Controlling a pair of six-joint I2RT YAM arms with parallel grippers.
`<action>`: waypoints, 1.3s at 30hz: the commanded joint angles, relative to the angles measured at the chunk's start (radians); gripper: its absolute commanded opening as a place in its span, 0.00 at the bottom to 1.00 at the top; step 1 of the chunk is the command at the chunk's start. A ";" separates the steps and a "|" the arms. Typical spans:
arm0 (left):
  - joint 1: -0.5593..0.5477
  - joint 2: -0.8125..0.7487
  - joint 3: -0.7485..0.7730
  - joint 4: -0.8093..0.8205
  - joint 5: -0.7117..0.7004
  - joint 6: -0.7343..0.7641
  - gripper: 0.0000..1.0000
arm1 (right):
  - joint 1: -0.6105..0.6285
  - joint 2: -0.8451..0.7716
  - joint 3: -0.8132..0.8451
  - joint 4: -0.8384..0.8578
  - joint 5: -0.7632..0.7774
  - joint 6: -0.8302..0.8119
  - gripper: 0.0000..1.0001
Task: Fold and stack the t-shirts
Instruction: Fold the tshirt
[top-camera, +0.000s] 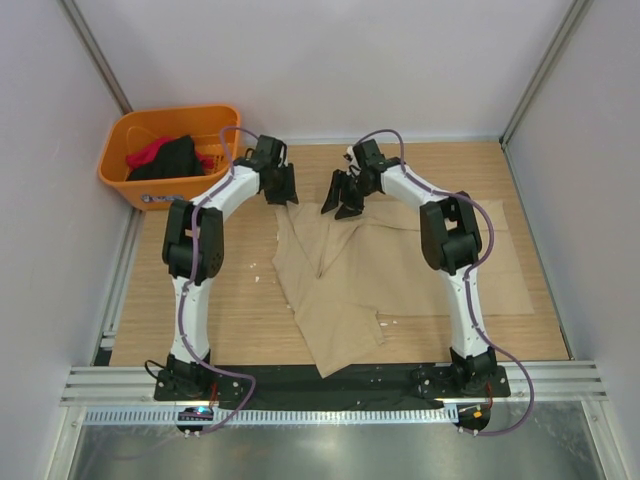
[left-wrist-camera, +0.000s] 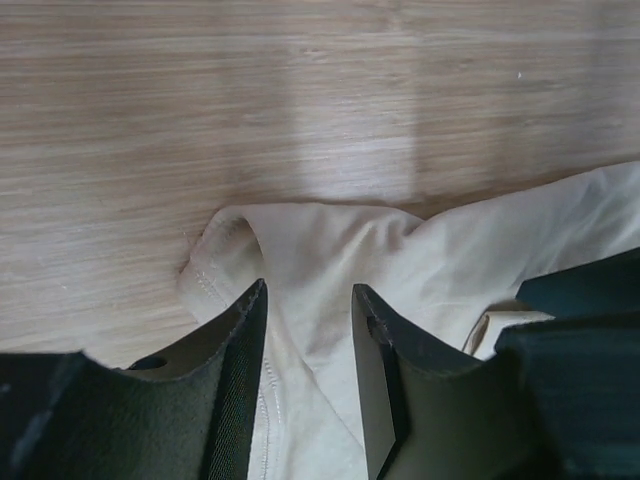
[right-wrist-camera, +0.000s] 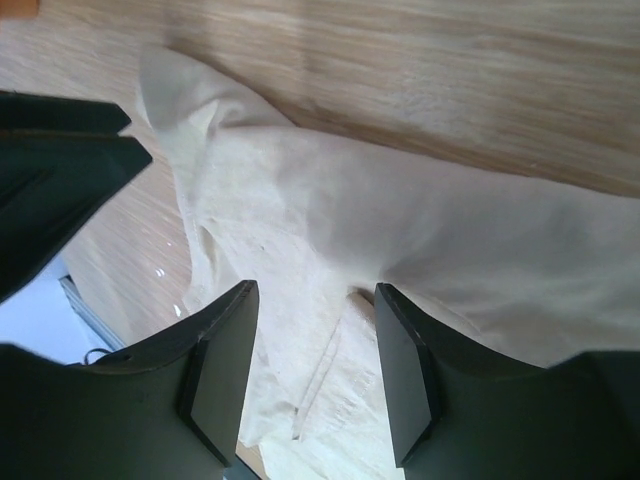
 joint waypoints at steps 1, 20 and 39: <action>0.013 0.030 0.035 0.063 -0.023 -0.011 0.40 | 0.019 -0.040 0.027 -0.042 0.049 -0.043 0.55; 0.034 0.072 0.061 0.063 -0.070 -0.001 0.03 | 0.079 -0.015 0.082 -0.175 0.121 -0.238 0.50; -0.042 -0.230 -0.077 0.024 -0.027 -0.025 0.53 | 0.024 -0.141 0.079 -0.149 0.116 -0.022 0.62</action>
